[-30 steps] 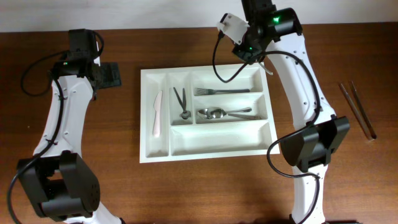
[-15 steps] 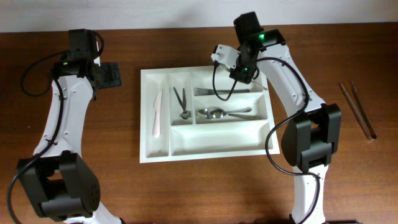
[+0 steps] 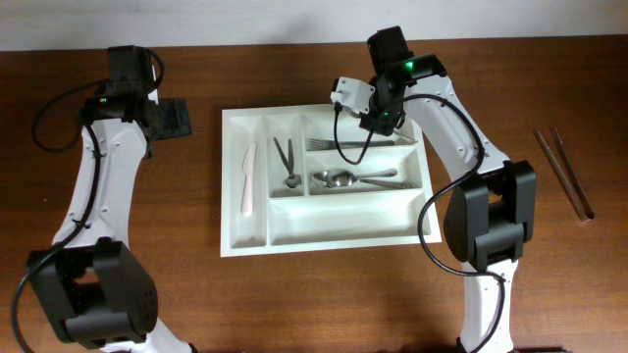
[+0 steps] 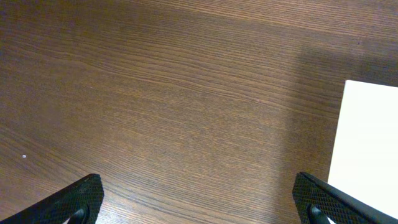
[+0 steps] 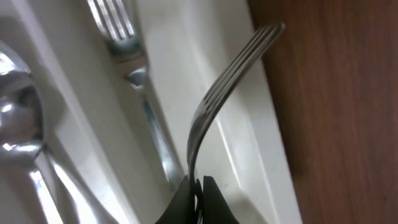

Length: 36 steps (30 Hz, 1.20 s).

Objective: Pack container
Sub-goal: 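Place the second fork with the right gripper into the upper compartment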

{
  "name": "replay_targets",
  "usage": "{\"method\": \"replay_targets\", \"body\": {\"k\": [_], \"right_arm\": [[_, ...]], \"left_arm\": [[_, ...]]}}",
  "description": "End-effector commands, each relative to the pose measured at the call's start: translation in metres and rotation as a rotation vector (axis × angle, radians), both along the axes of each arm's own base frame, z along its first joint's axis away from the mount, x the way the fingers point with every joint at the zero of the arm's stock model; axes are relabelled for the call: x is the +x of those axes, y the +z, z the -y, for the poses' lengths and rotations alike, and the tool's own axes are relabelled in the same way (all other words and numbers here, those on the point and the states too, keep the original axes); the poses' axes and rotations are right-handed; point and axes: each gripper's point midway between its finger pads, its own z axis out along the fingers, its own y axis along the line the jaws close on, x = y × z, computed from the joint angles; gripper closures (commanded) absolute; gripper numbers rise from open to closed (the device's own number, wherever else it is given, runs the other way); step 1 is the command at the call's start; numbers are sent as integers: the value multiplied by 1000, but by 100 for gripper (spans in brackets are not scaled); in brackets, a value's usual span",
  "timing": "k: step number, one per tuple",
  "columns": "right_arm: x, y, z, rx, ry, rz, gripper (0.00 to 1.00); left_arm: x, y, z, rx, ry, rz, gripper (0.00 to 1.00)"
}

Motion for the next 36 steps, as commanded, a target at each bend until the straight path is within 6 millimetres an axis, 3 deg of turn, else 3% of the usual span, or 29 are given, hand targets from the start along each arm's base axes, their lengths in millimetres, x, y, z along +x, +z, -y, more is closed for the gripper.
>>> {"method": "replay_targets", "body": {"k": [1, 12, 20, 26, 27, 28, 29, 30, 33, 36], "right_arm": [[-10, 8, -20, 21, 88, 5, 96], [-12, 6, -30, 17, 132, 15, 96], [-17, -19, -37, 28, 148, -46, 96], [-12, -25, -39, 30, 147, -36, 94], [-11, -25, -39, 31, 147, -33, 85], [-11, -25, -39, 32, 147, -32, 60], [-11, -25, -39, 32, 147, -32, 22], [-11, -25, -39, 32, 145, -32, 1], [-6, -23, -41, 53, 93, -23, 1], [11, -8, -43, 125, -90, 8, 1]], "left_arm": [[3, 4, -1, 18, -10, 7, 1], [3, 4, -1, 18, -10, 7, 1], [3, 4, -1, 18, -10, 7, 1], [3, 4, -1, 18, -9, 7, 1], [3, 4, -1, 18, -9, 7, 1], [3, 4, -1, 18, -10, 7, 1], [3, 4, -1, 18, -9, 7, 1], [3, 4, -1, 18, -10, 7, 1], [3, 4, -1, 18, -9, 7, 1], [3, 4, -1, 18, -9, 7, 1]]}}
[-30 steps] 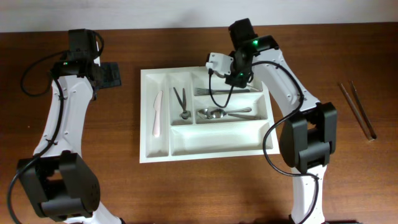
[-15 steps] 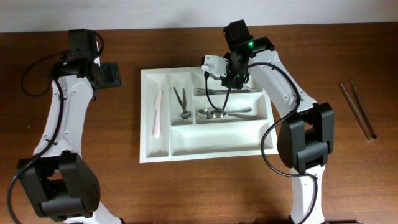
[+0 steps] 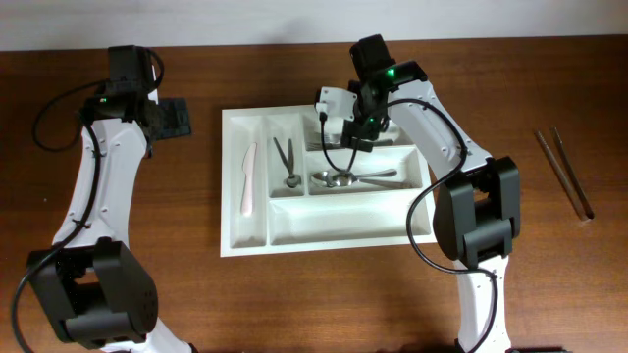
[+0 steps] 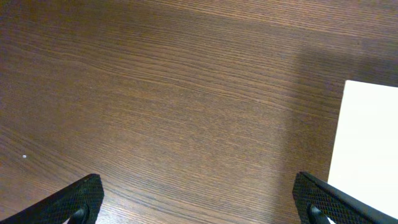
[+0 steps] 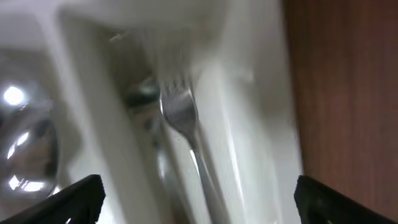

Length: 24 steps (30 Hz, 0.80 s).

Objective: Pack container
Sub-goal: 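Place the second fork with the right gripper into the upper compartment, then move the right gripper to the metal tongs and grasp them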

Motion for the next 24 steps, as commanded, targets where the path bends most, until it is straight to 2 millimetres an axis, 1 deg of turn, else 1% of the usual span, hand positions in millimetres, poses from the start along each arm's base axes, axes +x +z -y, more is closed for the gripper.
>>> {"method": "replay_targets", "body": {"k": [1, 2, 4, 5, 6, 8, 11, 12, 13, 14, 16, 17, 18, 20, 21, 24], "right_arm": [[11, 14, -4, 92, -217, -14, 1], [17, 24, 1, 106, -309, -1, 1], [30, 53, 28, 117, -537, 46, 1], [38, 82, 65, 100, -732, 104, 1], [39, 94, 83, 92, -812, 126, 1], [36, 118, 125, 86, -989, 152, 1], [24, 136, 175, 84, -1130, 125, 1], [19, 139, 202, 93, -1220, 113, 1], [17, 139, 212, 96, -1253, 108, 1], [13, 138, 232, 97, -1314, 96, 1], [2, 133, 265, 84, -1390, 62, 1], [-3, 131, 277, 75, -1413, 50, 1], [-10, 129, 295, 62, -1451, 34, 1], [-20, 126, 317, 47, -1495, 15, 1], [-27, 124, 334, 38, -1529, 3, 1], [-42, 114, 369, 18, -1607, -32, 1]], "left_arm": [[3, 4, -1, 17, -10, 7, 1], [3, 4, -1, 17, -10, 7, 1], [3, 4, -1, 17, -10, 7, 1], [3, 4, -1, 17, -10, 7, 1], [3, 4, -1, 17, -10, 7, 1], [3, 4, -1, 17, -10, 7, 1], [3, 4, -1, 17, -10, 7, 1], [3, 4, -1, 17, -10, 7, 1], [3, 4, -1, 17, -10, 7, 1], [3, 4, -1, 17, -10, 7, 1], [3, 4, -1, 17, -10, 8, 1], [3, 4, -1, 17, -10, 7, 1], [3, 4, -1, 17, -10, 8, 1], [3, 4, -1, 17, -10, 7, 1], [3, 4, -1, 17, -10, 7, 1], [3, 4, -1, 17, -10, 7, 1]]}}
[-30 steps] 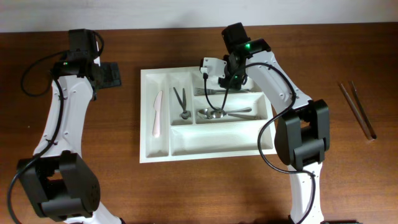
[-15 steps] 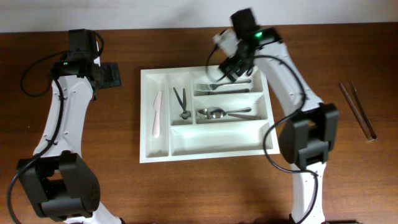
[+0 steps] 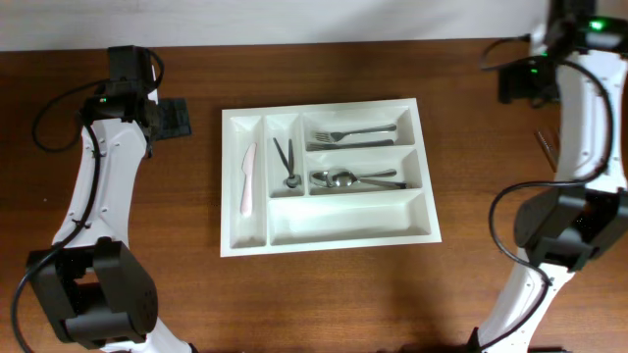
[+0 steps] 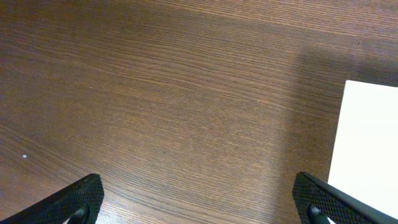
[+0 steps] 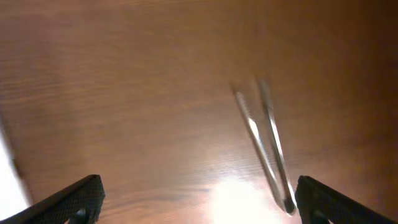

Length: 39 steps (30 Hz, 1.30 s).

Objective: Pack container
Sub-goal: 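Move the right gripper to the metal tongs and grasp them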

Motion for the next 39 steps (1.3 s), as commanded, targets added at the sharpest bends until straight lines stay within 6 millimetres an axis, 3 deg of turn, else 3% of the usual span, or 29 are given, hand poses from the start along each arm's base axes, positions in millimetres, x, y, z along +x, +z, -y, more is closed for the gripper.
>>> {"method": "replay_targets", "body": {"k": [1, 7, 12, 18, 22, 28, 39], "right_arm": [[-14, -4, 35, -1, -97, -14, 1], [-35, -42, 72, 22, -169, -83, 4], [-50, -104, 90, 57, -105, -141, 14], [-65, -152, 102, 97, -19, -152, 24], [-72, -166, 111, 130, -46, -125, 25], [-75, -171, 124, 149, -59, -81, 28], [-80, -197, 110, 204, 2, -65, 39]], "left_arm": [[3, 4, -1, 18, -10, 7, 1], [3, 4, -1, 18, -10, 7, 1], [3, 4, -1, 18, -9, 7, 1], [3, 4, -1, 18, -10, 7, 1], [3, 4, -1, 18, -10, 7, 1], [3, 4, -1, 18, -10, 7, 1], [3, 4, -1, 18, -10, 7, 1]]}}
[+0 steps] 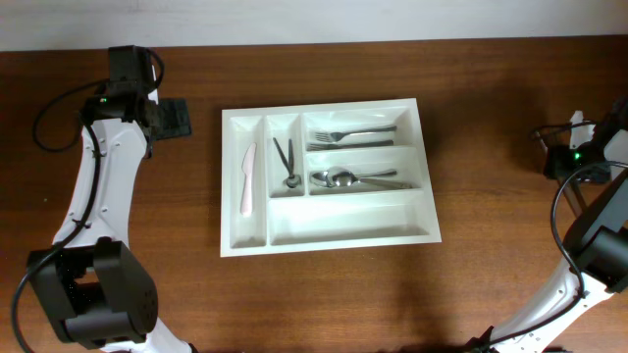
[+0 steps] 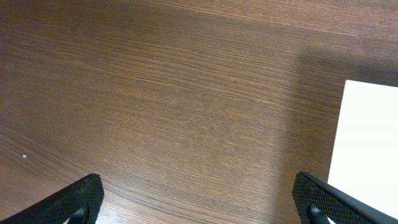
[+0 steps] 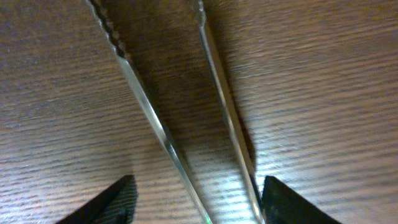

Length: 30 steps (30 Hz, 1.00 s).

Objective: Pack container
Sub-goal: 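Move the right gripper to the metal tongs and grasp them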

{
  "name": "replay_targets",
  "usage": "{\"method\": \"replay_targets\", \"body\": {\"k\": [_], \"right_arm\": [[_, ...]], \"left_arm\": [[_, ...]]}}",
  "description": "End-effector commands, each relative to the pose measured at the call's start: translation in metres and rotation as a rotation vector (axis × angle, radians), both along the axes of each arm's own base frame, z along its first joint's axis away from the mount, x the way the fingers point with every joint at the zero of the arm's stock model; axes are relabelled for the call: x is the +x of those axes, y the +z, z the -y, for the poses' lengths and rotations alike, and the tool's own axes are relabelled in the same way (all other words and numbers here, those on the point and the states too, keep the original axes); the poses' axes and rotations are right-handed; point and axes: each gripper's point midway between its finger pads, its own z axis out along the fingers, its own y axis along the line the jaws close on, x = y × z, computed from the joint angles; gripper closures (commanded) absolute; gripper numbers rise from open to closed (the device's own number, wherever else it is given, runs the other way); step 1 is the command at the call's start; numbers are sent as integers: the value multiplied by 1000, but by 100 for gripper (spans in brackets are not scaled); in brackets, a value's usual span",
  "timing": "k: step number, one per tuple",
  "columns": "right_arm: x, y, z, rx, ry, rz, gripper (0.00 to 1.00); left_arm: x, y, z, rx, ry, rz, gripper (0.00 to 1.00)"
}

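The white cutlery tray (image 1: 232, 176) lies mid-table and holds a pale knife (image 1: 248, 176), small dark tongs (image 1: 286, 162), two forks (image 1: 353, 137) and spoons (image 1: 353, 178). Long metal tongs (image 3: 155, 124) lie on the wood at the far right. My right gripper (image 3: 202, 208) is low over them and open, with one finger outside each tong arm. In the overhead view the right gripper (image 1: 567, 162) hides most of the tongs. My left gripper (image 1: 180, 118) hovers open and empty over bare wood left of the tray.
The tray's long front compartment (image 1: 348, 218) holds nothing. The tray's corner (image 2: 367, 143) shows at the right of the left wrist view. The right arm reaches the table's right edge, and its cable (image 1: 589, 181) runs beside the gripper.
My right gripper was high over the back right of the table with the tongs small below it. Now it is low, with its open fingers straddling the tongs. The left arm has not moved.
My right gripper was shut on a fork over the tray's back compartment. Then it was open, with the fork lying in that compartment beside another. Then it was far right above the tongs, and now it is down around them. The left gripper stayed open throughout.
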Motion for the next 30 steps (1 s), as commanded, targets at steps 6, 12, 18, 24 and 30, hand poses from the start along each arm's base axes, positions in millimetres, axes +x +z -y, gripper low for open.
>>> {"method": "replay_targets", "body": {"k": [6, 12, 18, 24, 30], "right_arm": [[-4, -26, -30, 148, -58, 38, 47], [15, -18, -43, 164, -68, 72, 73], [42, 9, -52, 147, -33, 109, 76], [73, 65, -69, 136, 31, 156, 77], [108, 135, -140, 209, 258, 247, 78]], "left_arm": [[3, 4, -1, 17, -10, 7, 1], [3, 4, -1, 17, -10, 7, 1], [3, 4, -1, 17, -10, 8, 1], [3, 4, -1, 17, -10, 7, 1], [3, 4, -1, 17, -10, 7, 1]]}}
